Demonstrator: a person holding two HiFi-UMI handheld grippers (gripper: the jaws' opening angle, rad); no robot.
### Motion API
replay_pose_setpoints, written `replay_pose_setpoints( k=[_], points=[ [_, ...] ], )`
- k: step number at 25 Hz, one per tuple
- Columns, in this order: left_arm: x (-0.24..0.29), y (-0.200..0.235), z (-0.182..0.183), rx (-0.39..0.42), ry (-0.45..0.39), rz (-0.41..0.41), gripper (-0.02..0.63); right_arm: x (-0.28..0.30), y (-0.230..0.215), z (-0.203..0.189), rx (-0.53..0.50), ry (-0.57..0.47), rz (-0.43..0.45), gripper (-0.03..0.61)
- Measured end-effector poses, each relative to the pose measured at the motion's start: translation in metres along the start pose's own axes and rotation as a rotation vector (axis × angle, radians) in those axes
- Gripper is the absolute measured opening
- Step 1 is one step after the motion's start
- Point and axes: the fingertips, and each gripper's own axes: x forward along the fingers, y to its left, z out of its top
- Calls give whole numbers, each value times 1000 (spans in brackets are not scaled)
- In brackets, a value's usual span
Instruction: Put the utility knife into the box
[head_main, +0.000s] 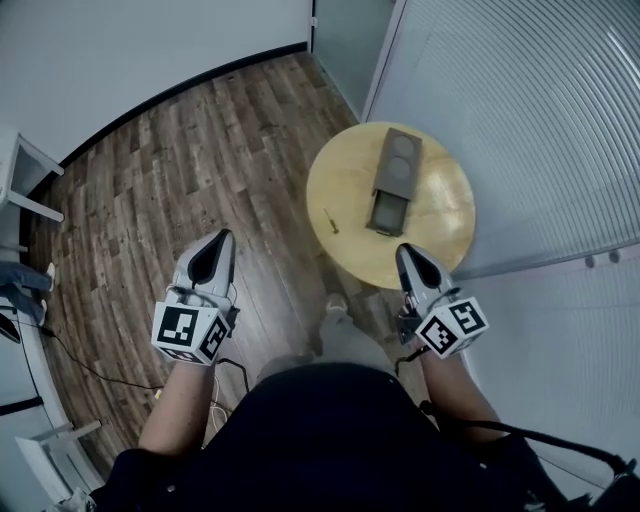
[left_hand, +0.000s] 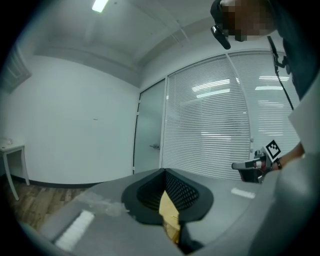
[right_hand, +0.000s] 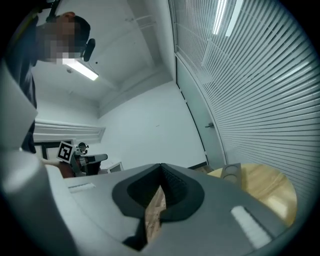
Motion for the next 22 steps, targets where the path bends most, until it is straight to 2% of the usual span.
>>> replay_pose_setpoints(
  k=[7, 14, 18, 22],
  points=[
    [50, 13, 16, -29, 9, 51, 3, 66, -38, 16, -14, 31, 84, 6],
    [96, 30, 41, -29, -26, 123, 3, 120, -70, 28, -50, 58, 181, 6],
    [115, 34, 42, -42, -22, 140, 3, 141, -82, 25, -49, 68, 187, 6],
    [118, 39, 35, -21, -7, 112, 3, 155, -69, 16, -74, 73, 182, 6]
  ],
)
